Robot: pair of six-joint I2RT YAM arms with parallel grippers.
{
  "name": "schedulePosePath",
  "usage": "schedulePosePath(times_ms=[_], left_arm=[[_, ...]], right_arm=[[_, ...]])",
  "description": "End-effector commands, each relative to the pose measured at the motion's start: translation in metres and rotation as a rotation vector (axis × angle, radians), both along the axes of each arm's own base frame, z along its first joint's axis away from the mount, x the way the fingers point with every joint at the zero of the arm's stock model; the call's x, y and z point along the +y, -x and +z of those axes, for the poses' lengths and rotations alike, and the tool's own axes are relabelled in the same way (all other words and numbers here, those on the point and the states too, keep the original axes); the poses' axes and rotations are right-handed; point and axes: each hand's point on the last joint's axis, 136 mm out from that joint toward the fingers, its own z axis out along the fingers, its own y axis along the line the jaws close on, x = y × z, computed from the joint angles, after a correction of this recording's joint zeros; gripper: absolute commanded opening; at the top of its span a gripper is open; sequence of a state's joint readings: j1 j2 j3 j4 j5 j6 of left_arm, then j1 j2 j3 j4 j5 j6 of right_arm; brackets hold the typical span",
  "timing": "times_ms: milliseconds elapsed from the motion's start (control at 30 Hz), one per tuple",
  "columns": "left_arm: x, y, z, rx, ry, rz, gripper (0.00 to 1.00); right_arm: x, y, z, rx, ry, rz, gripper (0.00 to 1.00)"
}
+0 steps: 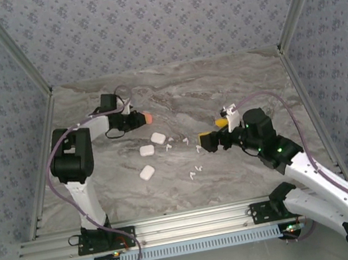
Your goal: Insert the wireless bluetooth earbuds into the charging case
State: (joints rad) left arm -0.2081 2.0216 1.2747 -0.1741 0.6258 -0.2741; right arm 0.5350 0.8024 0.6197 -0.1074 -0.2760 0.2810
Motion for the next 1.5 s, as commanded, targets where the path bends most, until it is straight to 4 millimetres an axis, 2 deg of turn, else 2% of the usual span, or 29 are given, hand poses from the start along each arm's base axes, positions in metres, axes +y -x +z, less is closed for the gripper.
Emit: schedulePosePath(times_ms=[0,133,267,367,500,667,733,767,933,1067,1267,1467], left_arm=[[0.004,0.002,-0.009,0.036,-0.009,-0.009,0.21],[0.011,0.000,-0.010,0.025,-0.041,0.000,0.36],[0.019,-0.002,0.002,-0.032,-0.098,0.002,0.49],[0.030,-0.004,0.021,-0.090,-0.145,0.023,0.56],[0.043,0.000,0.059,-0.189,-0.169,0.072,0.60],[0.055,0.030,0.109,-0.332,-0.128,0.158,0.64],[0.061,0.047,0.123,-0.375,-0.110,0.201,0.67],[0.064,0.056,0.129,-0.395,-0.100,0.221,0.67],[0.080,0.093,0.154,-0.492,-0.082,0.294,0.74],[0.088,0.119,0.168,-0.535,-0.073,0.317,0.84],[0.097,0.147,0.170,-0.566,-0.045,0.367,0.94],[0.104,0.168,0.175,-0.586,-0.038,0.395,0.96]], right_arm=[[-0.001,-0.003,0.002,0.004,-0.011,-0.008,1.00],[-0.003,-0.008,-0.008,0.048,0.056,-0.022,1.00],[-0.008,-0.022,-0.023,0.110,0.160,-0.073,1.00],[0.001,-0.033,-0.032,0.125,0.224,-0.054,1.00],[0.028,-0.046,-0.047,0.138,0.363,0.026,1.00],[0.067,-0.064,-0.073,0.143,0.563,0.127,0.95],[0.084,-0.071,-0.086,0.150,0.601,0.170,0.94],[0.095,-0.077,-0.086,0.140,0.611,0.189,0.92],[0.124,-0.094,-0.120,0.161,0.733,0.280,0.86],[0.140,-0.104,-0.142,0.175,0.788,0.325,0.82],[0.155,-0.108,-0.167,0.192,0.845,0.369,0.79],[0.168,-0.111,-0.191,0.203,0.896,0.396,0.78]])
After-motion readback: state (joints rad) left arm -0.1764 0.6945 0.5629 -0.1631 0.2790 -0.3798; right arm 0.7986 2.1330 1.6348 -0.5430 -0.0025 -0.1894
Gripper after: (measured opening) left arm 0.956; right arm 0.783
